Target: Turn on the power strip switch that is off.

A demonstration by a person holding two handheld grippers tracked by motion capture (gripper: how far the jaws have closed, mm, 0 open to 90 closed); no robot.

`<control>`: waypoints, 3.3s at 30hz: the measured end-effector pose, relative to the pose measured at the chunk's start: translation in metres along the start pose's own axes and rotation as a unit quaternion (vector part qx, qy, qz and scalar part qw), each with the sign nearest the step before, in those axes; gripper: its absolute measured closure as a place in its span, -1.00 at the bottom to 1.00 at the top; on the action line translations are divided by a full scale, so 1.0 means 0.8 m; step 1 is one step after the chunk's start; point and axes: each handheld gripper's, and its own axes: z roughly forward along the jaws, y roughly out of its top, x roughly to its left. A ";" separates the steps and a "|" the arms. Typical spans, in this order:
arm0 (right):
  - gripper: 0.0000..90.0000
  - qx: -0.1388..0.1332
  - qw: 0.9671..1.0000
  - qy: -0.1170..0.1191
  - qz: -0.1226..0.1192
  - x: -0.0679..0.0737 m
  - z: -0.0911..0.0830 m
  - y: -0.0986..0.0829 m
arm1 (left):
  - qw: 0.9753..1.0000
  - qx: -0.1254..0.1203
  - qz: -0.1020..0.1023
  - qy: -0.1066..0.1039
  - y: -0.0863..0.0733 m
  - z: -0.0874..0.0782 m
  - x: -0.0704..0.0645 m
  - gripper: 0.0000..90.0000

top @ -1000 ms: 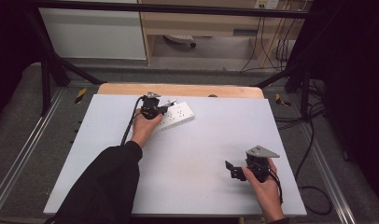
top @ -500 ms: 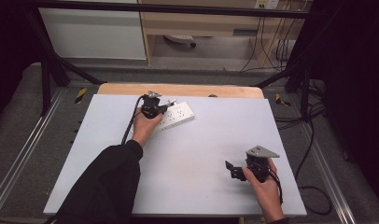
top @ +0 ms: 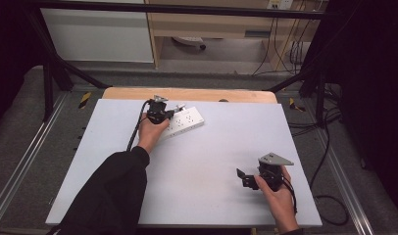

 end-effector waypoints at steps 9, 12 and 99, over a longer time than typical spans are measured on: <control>-0.93 0.001 1.000 0.000 0.000 0.000 0.000 0.000 | 1.000 0.001 -0.001 -0.003 -0.001 0.002 0.001 1.00; -0.93 0.001 1.000 0.001 0.000 0.000 0.001 0.000 | 1.000 0.004 0.000 -0.003 -0.002 0.003 0.001 1.00; -0.93 0.004 1.000 0.006 0.002 0.001 0.002 0.001 | 1.000 -0.009 -0.018 -0.005 -0.001 -0.018 -0.006 -0.02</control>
